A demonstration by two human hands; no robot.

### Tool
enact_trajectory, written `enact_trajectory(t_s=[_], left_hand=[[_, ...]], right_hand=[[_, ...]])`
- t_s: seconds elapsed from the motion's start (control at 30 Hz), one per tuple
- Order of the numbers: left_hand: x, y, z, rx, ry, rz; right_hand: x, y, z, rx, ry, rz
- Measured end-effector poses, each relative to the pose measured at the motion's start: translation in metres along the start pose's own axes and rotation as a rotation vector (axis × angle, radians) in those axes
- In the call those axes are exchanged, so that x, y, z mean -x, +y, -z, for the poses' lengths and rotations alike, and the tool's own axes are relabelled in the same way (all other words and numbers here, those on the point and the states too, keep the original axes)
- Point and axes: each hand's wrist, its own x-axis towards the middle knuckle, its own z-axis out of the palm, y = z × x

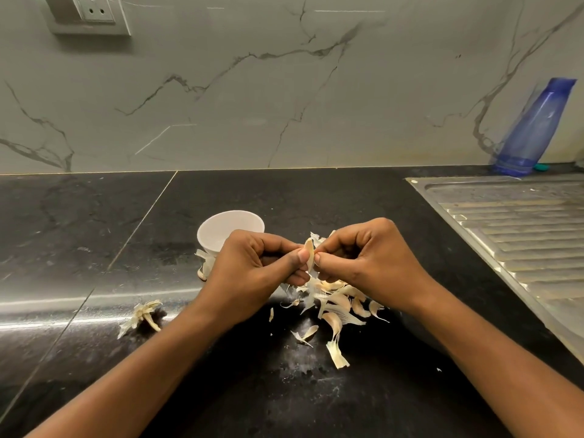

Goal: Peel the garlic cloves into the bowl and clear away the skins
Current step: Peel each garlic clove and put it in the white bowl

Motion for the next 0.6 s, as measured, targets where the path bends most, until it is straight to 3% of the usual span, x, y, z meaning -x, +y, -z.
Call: enact_trajectory(t_s=[0.6], left_hand=[[0.0004, -0.0008, -0.0025, -0.023, 0.031, -0.062]], right_hand=[[-0.0004, 0.0015, 0.0, -0.084, 0.007, -0.024]])
